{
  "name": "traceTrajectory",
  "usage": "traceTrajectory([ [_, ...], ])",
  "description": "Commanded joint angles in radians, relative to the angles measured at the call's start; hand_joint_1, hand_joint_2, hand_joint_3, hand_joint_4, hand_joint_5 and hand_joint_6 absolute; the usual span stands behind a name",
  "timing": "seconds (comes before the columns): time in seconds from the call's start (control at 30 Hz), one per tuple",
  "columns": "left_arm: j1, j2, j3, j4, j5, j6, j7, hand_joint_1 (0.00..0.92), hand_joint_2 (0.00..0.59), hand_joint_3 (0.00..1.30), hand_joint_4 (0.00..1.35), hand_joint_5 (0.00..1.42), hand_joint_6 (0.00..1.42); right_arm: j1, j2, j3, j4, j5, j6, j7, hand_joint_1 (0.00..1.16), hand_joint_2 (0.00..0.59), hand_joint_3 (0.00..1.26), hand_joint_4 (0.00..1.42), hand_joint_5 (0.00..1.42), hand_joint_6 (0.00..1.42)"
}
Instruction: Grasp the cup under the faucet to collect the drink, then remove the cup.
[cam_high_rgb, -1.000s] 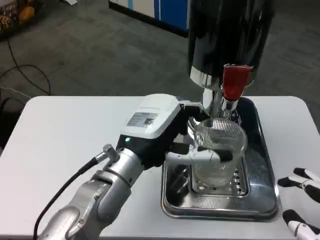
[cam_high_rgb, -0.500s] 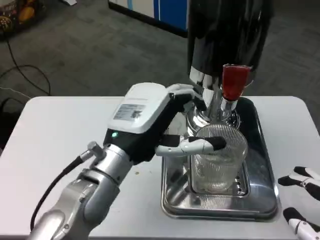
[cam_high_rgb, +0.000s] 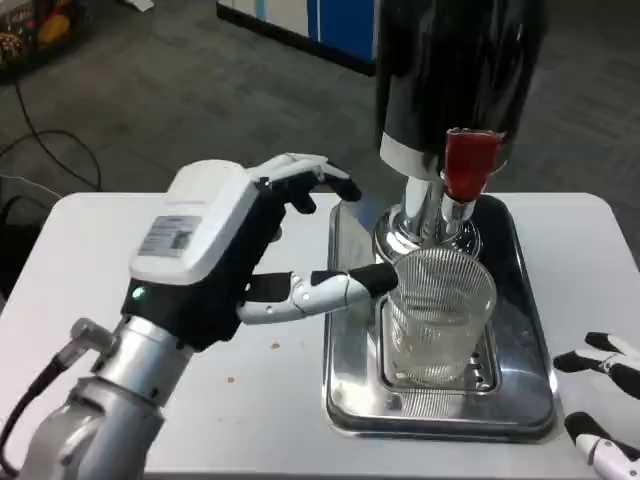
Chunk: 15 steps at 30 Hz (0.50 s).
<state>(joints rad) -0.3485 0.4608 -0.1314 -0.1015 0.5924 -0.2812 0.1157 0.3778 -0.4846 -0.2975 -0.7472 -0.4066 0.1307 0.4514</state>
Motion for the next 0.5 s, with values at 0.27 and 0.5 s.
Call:
traceTrajectory([
  [0.27,0.031,0.015,0.102,-0.185,-0.271,-0.061,-0.176,0.038,0.121,0.56,0.54,0.66,0.99,-0.009,-0.007,0.025,-0.009,-0.005,0.019,0.001,0.37,0.479,0.22,0.05,0.06,0.0],
  [0.5,-0.055,-0.02,0.128,-0.228,-0.449,0.012,-0.28,0.001,0.138,0.54,0.59,0.7,0.99,-0.015,-0.008,0.037,-0.015,-0.012,0.03,0.0,0.37,0.479,0.22,0.05,0.06,0.0],
])
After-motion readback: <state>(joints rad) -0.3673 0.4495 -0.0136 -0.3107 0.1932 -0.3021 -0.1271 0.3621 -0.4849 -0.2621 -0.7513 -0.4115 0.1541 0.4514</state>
